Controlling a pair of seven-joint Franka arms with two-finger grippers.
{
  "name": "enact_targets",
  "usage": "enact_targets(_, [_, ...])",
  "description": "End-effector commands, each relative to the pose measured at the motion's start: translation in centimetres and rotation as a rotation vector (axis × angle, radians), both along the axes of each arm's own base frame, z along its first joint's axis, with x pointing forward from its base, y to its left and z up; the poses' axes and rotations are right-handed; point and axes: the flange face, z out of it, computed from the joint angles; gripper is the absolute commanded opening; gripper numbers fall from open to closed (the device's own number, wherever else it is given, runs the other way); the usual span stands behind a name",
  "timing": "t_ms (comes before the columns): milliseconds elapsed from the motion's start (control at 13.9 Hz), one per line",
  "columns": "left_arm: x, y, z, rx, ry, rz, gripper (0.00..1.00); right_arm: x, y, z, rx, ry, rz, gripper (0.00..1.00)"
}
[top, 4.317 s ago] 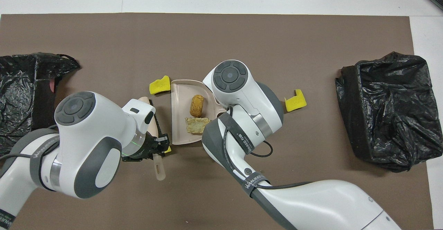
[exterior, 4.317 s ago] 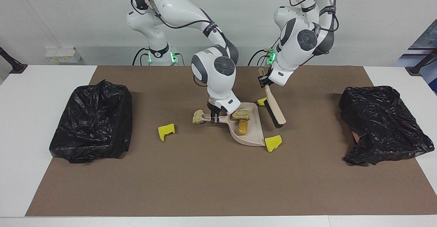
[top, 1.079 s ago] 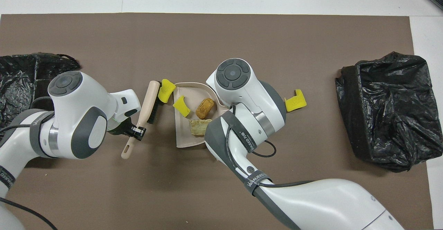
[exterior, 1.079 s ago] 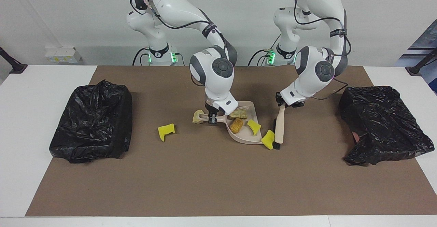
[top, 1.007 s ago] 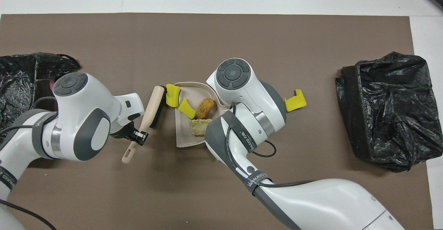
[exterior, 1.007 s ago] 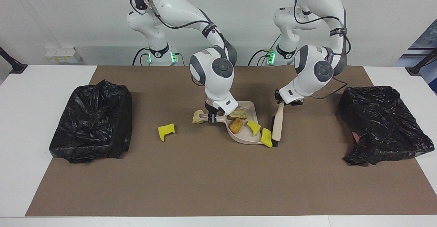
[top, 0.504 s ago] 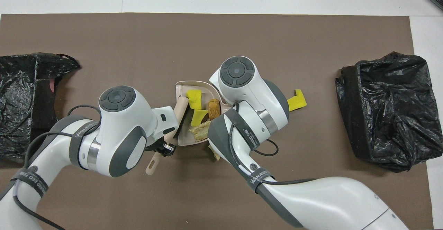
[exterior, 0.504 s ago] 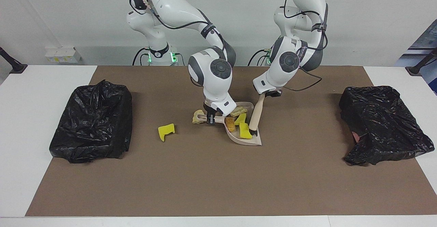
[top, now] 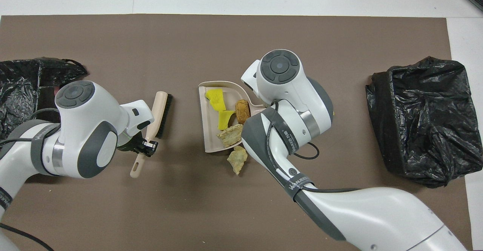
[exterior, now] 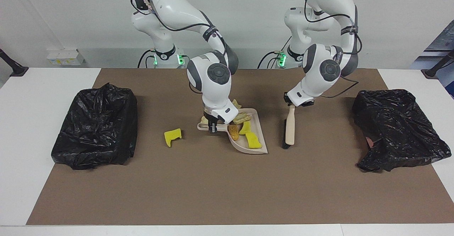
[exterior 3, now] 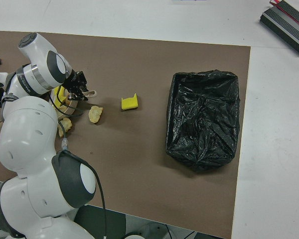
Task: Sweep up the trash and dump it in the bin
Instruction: 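Carry the dustpan to the nearby black bag and tip it with the right gripper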
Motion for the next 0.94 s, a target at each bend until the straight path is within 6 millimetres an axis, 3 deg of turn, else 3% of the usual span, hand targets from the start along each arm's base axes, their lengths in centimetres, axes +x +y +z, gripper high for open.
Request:
enact_targets(0, [-0.5,-0.1,1.6,0.031,-0.053,0.072,0.00,0.2,-4.4,4.2,0.009,-0.034,-0.016,0.00])
enact_targets(216, [-3.0,-1.8,1.9,0.049,-0.076,0.121,0.00,-0.3,-10.6,6.9,0.013,-0.040,-0.025,0.00])
enact_targets(432, [-7.4,-6.4,1.3,0.073,-0.108,0.158,0.00,-1.5,-17.5,8.8,0.007,-0.038,-0.047,0.00])
enact_targets(648, [-11.6,-11.3,1.6,0.107,-0.113,0.206,0.00,-2.7,-26.6,10.8,-0.003,-0.016,-0.122,0.00])
enact_targets(863, [-16.4,-14.6,1.7,0.131,-0.128,0.250,0.00,-4.1,-36.2,13.3,-0.007,-0.014,-0.137,0.00])
